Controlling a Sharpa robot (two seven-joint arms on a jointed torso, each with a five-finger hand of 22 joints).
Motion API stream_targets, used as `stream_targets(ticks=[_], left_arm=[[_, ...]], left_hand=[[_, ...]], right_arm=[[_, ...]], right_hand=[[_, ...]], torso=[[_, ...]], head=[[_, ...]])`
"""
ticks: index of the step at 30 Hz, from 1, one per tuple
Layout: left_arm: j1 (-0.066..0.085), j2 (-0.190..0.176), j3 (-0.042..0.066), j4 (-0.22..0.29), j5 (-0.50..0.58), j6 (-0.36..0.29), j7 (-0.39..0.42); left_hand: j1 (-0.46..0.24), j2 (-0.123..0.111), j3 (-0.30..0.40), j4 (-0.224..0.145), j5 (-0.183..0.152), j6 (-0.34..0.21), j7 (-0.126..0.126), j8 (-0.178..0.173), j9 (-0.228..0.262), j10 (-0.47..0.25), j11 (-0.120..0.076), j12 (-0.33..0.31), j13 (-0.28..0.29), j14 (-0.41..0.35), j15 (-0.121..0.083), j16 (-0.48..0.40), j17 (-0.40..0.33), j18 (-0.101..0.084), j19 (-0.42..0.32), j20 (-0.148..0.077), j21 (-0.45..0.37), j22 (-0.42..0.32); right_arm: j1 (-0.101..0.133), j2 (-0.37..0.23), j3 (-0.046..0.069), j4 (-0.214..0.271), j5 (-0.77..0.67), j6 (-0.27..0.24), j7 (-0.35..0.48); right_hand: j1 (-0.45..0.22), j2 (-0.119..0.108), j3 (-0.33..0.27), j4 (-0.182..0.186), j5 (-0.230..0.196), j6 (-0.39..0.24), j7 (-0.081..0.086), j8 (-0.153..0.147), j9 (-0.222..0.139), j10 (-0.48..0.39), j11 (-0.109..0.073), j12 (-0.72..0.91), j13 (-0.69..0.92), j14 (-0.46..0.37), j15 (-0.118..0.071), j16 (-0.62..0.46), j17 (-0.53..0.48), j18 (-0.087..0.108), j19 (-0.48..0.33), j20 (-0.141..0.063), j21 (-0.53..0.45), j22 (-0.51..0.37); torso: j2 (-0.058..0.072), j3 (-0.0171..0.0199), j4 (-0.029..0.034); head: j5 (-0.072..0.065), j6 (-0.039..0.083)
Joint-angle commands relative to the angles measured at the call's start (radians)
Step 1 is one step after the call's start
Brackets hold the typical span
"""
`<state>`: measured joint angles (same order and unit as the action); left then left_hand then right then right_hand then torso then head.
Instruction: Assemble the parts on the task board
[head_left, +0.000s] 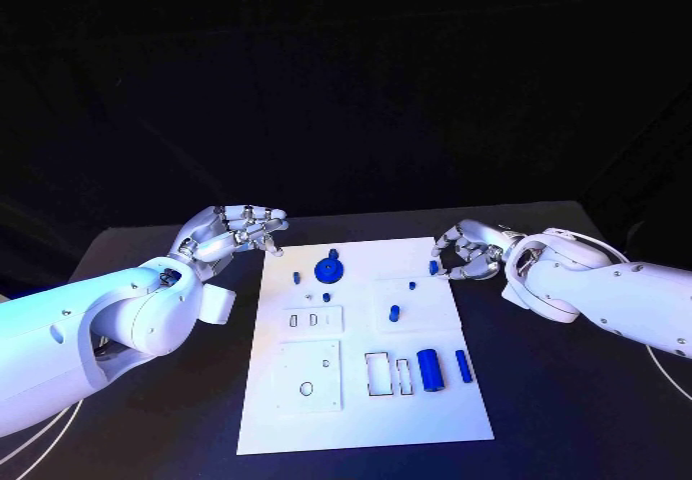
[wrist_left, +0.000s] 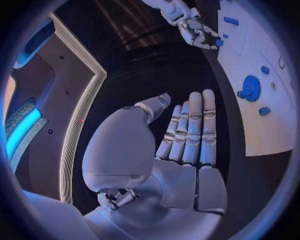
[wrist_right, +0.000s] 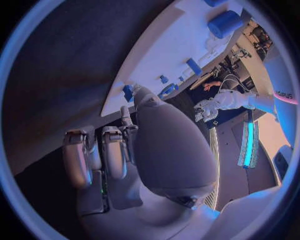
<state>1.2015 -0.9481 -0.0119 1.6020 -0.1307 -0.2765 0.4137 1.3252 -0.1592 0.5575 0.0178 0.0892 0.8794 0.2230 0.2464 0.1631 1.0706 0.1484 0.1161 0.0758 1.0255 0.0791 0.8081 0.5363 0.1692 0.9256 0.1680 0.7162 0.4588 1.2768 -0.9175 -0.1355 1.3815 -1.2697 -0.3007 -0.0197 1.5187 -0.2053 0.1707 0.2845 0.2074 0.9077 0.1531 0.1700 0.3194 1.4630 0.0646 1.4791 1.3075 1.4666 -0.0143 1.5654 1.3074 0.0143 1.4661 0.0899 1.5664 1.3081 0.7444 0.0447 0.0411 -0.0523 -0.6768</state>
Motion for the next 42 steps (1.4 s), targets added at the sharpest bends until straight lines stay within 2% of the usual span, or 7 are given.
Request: stream_targets(ticks=[1,10,19,25,34,42], left_arm=[[0.002,0.002,0.001,0.001,-0.005,0.019,0.011],[0.002,0.001,0.001,0.000,-0.007,0.020,0.009],[0.002,-0.001,0.001,0.002,-0.008,0.020,0.006],[0.002,-0.002,0.001,0.003,-0.008,0.021,0.005],[0.002,-0.003,0.001,0.003,-0.009,0.020,0.003],[0.002,0.000,0.001,0.000,-0.009,0.022,0.002]], left_hand=[[0.010,-0.002,0.006,-0.001,-0.004,-0.001,-0.003,0.004,0.001,0.007,0.003,0.007,0.000,-0.007,-0.003,0.005,-0.002,0.010,-0.009,-0.001,0.006,0.001],[0.011,-0.002,0.007,-0.001,-0.004,-0.001,-0.003,0.004,0.001,0.006,0.003,0.007,0.000,-0.007,-0.003,0.006,-0.002,0.010,-0.010,-0.001,0.008,0.003],[0.011,-0.001,0.007,-0.002,-0.004,-0.001,-0.003,0.004,0.001,0.006,0.003,0.006,0.000,-0.008,-0.003,0.006,-0.003,0.010,-0.012,-0.001,0.011,0.004],[0.012,-0.001,0.008,-0.002,-0.004,-0.002,-0.002,0.004,0.001,0.005,0.003,0.006,0.000,-0.008,-0.003,0.007,-0.003,0.010,-0.013,-0.001,0.012,0.005],[0.012,-0.001,0.008,-0.003,-0.004,-0.003,-0.002,0.004,0.001,0.005,0.003,0.006,-0.001,-0.008,-0.003,0.007,-0.004,0.010,-0.014,-0.001,0.013,0.006],[0.010,-0.001,0.008,-0.002,-0.004,-0.003,-0.001,0.004,0.001,0.004,0.004,0.006,-0.001,-0.008,-0.002,0.008,-0.004,0.010,-0.015,-0.001,0.015,0.008]], right_arm=[[-0.002,0.003,0.000,0.000,-0.028,-0.007,-0.022],[-0.003,0.009,0.000,-0.001,-0.031,-0.011,-0.038],[-0.004,0.021,0.000,-0.008,-0.034,-0.007,-0.047],[-0.004,0.029,0.000,-0.011,-0.037,-0.009,-0.051],[-0.005,0.036,0.000,-0.012,-0.041,-0.008,-0.054],[-0.008,0.040,0.000,-0.014,-0.042,-0.004,-0.058]], right_hand=[[0.004,0.003,0.008,0.002,0.008,0.010,-0.001,-0.001,0.002,0.040,0.006,0.009,0.197,0.104,0.007,0.005,0.263,-0.014,0.105,0.008,0.004,0.263],[-0.002,0.014,0.018,0.003,0.017,0.023,-0.001,0.004,0.003,0.045,0.005,0.014,0.202,0.104,0.006,0.005,0.263,-0.014,0.105,0.007,0.004,0.263],[0.000,0.028,0.044,0.001,0.034,0.049,-0.008,0.013,0.004,0.057,0.000,0.027,0.212,0.104,0.001,0.005,0.263,-0.014,0.105,0.003,0.004,0.263],[-0.001,0.028,0.047,0.001,0.035,0.051,-0.008,0.013,0.004,0.059,0.000,0.031,0.215,0.104,0.000,0.005,0.263,-0.014,0.105,0.003,0.004,0.263],[-0.001,0.028,0.047,0.001,0.035,0.052,-0.008,0.014,0.004,0.059,0.000,0.031,0.215,0.104,-0.001,0.005,0.263,-0.014,0.105,0.002,0.004,0.263],[-0.002,0.026,0.048,0.001,0.035,0.052,-0.008,0.013,0.004,0.060,-0.001,0.032,0.216,0.104,-0.001,0.005,0.263,-0.014,0.105,0.002,0.004,0.263]], torso=[[-0.001,-0.0009,-0.0007],[-0.001,-0.0013,-0.0012],[-0.001,-0.0011,-0.0009],[-0.001,-0.0010,0.0006],[-0.001,-0.0006,-0.0018],[0.000,-0.0005,-0.0013]], head=[[0.001,-0.003],[0.003,-0.009],[0.004,-0.009],[0.004,-0.010],[0.005,-0.010],[0.004,-0.012]])
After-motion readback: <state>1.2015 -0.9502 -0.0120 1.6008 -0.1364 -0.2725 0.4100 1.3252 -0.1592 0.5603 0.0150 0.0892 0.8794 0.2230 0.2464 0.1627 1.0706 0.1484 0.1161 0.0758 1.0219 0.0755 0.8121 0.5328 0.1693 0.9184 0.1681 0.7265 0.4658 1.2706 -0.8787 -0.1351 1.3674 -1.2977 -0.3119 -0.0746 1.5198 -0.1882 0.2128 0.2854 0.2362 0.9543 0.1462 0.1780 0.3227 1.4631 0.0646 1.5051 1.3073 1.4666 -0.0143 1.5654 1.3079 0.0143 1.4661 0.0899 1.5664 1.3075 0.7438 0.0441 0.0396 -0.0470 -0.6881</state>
